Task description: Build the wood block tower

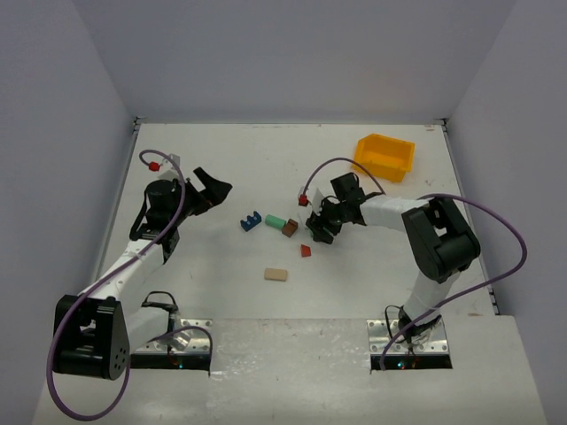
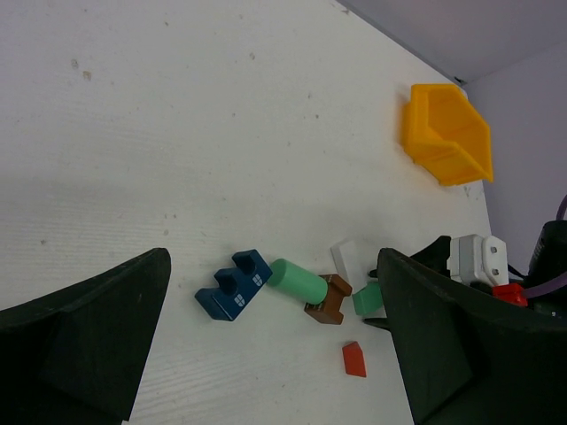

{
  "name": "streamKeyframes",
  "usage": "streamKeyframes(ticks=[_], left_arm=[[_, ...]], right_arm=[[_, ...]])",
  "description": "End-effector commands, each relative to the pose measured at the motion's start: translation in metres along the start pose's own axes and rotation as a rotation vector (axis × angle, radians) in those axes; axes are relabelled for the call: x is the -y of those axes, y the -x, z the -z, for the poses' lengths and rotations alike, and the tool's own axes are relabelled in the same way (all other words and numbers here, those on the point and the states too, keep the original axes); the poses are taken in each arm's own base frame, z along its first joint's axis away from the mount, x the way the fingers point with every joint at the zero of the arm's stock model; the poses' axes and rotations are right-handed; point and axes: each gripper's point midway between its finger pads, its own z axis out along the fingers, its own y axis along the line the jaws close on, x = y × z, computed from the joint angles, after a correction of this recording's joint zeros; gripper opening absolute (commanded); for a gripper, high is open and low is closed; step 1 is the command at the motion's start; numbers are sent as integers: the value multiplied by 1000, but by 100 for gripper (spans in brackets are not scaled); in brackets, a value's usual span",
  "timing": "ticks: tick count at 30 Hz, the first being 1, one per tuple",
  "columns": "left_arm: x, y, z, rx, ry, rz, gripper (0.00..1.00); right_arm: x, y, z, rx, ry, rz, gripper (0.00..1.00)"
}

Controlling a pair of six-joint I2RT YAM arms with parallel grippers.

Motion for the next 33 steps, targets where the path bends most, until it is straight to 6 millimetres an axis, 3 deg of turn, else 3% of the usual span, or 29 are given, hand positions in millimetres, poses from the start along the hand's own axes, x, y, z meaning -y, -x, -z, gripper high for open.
streamKeyframes(ticks=[1, 4, 8, 12, 13, 15, 18, 21, 24, 28, 33], left_arm=[[11, 14, 0, 45, -51, -38, 100], [12, 15, 0, 48, -51, -41, 100], [15, 14, 1, 45, -67, -53, 100], [18, 15, 1, 47, -75, -52, 100], [18, 14, 1, 46, -74, -49, 100], [19, 14, 0, 49, -83, -47, 100], [20, 12, -2, 41, -95, -44, 100], [23, 10, -3, 29, -110, -46, 100], [26, 10, -3, 26, -121, -53, 100], [25, 12, -2, 38, -112, -53, 100], [24, 12, -2, 44, -105, -53, 100]], right_arm=[[6, -11, -4, -85, -47, -13, 42], [4, -13, -4, -104, -61, -13, 22], [-11, -14, -2, -101, -70, -16, 12], [-3, 3, 13, -28, -240, -65, 1], [-3, 3, 14, -26, -244, -68, 0], [2, 21, 32, 41, -340, -123, 0], [-15, 42, 63, 106, -367, -79, 0], [-44, 41, 70, 151, -295, 29, 2], [-67, 51, 69, 191, -209, 93, 2], [-85, 45, 56, 90, -186, 108, 1], [-124, 40, 36, 22, -116, 187, 1]])
